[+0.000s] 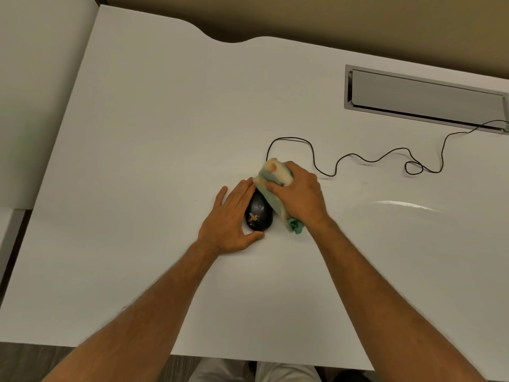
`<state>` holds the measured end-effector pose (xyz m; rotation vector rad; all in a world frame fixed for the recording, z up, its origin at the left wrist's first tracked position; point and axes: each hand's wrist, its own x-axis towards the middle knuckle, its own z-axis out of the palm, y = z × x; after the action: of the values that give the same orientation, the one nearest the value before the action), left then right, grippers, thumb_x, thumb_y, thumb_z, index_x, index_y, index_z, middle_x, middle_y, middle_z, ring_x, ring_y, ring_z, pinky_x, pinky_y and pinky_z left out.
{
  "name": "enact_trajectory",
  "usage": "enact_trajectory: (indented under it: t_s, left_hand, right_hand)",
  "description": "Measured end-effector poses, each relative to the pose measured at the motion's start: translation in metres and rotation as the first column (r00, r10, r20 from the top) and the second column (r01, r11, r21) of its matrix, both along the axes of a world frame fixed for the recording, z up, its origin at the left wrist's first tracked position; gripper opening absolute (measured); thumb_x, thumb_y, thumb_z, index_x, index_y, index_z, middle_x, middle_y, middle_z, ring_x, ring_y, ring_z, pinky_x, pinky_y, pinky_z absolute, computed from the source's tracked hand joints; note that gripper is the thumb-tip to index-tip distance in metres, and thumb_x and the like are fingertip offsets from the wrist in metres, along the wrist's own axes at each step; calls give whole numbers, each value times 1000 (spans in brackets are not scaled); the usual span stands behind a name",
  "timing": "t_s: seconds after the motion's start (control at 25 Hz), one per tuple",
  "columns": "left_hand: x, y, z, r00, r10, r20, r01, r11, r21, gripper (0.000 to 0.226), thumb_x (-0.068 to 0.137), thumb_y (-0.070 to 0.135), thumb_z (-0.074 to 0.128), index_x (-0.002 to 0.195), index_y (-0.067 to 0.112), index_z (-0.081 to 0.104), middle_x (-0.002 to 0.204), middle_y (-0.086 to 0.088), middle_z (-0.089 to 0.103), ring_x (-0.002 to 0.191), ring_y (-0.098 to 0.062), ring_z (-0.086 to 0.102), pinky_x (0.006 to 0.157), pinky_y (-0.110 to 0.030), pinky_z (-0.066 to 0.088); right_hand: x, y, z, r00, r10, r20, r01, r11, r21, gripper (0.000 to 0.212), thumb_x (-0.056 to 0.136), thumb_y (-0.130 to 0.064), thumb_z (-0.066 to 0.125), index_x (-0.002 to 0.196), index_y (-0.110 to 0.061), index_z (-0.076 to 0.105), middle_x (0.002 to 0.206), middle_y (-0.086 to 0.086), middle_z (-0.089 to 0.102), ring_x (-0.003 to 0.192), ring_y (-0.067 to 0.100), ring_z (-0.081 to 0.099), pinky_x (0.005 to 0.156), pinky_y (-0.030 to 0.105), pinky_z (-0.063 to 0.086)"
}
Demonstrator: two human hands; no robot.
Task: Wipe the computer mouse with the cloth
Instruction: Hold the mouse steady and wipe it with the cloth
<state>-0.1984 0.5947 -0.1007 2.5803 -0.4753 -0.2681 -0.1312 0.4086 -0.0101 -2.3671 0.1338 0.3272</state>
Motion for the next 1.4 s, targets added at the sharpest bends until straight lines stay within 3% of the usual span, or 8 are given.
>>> enact_trajectory:
  t_s: [0.12, 0.28, 0.44, 0.64, 0.92, 1.12, 1.24, 1.4]
  left_hand:
    - [0, 1, -2, 1000, -7, 10, 7, 1000, -9, 111, 81, 77, 55, 161, 13, 12, 169, -6, 17, 157, -16, 8, 125, -53, 7]
    - [0, 1, -1, 1000, -3, 26, 4, 999, -31, 110, 81, 76, 58, 161, 13, 15, 169, -5, 16, 157, -16, 9, 125, -52, 8]
    - [0, 1, 0, 999, -9, 31, 9, 1000, -8, 112, 81, 75, 57, 161, 9, 15, 169, -7, 17, 156, -19, 11, 124, -53, 10]
    - [0, 1, 0, 1000, -10, 20, 10, 1000, 20, 113, 80, 76, 56, 161, 11, 12, 170, -5, 14, 157, -18, 9, 125, -52, 9]
    - [-1, 1, -3, 999, 0, 49, 1, 1000, -30, 112, 81, 75, 59, 161, 11, 15, 169, -6, 17, 156, -17, 11, 125, -53, 9]
    - [-2, -1, -1, 998, 12, 61, -8, 997, -77, 112, 81, 74, 62, 160, 7, 20, 168, -9, 20, 156, -20, 15, 124, -55, 10]
    - [0, 1, -3, 998, 23, 54, -20, 998, -59, 114, 79, 74, 62, 160, 9, 16, 169, -8, 17, 156, -19, 14, 125, -53, 11]
    - [0, 1, -7, 998, 37, 42, -34, 997, -73, 120, 76, 81, 59, 162, 17, 4, 171, -3, 8, 156, -16, 12, 125, -51, 11]
  right_hand:
    - [-3, 5, -4, 990, 139, -25, -141, 988, -64, 33, 76, -56, 64, 101, -35, 59, 79, -17, 61, 70, 5, 58, 58, 27, 43]
    - [-21, -7, -11, 938, 344, -51, -348, 928, -135, 48, 79, -52, 70, 120, -30, 60, 106, -5, 69, 88, 16, 61, 71, 31, 45]
    - [-35, -32, -8, 926, 353, -131, -373, 908, -191, 35, 76, -48, 73, 107, -34, 61, 94, -7, 69, 80, 16, 63, 69, 36, 53]
    - [-19, -34, -1, 999, -24, -26, 24, 1000, 16, 31, 71, -51, 67, 95, -35, 58, 84, -13, 66, 74, 7, 62, 61, 30, 50]
    - [-48, -7, -17, 989, 139, 45, -138, 990, -26, 36, 82, -44, 71, 113, -30, 58, 99, -6, 67, 83, 14, 61, 67, 30, 49]
    - [-96, -27, -26, 991, 136, -18, -136, 991, -13, 37, 83, -39, 75, 115, -31, 59, 97, -10, 65, 83, 12, 62, 69, 28, 51]
    - [-106, -37, -23, 995, -64, -81, 74, 990, 120, 28, 78, -47, 73, 101, -46, 57, 88, -25, 65, 83, 1, 63, 65, 14, 48]
    - [-108, -34, -13, 913, -330, -241, 404, 816, 414, 19, 78, -59, 69, 94, -51, 64, 94, -26, 70, 85, -2, 68, 61, 10, 51]
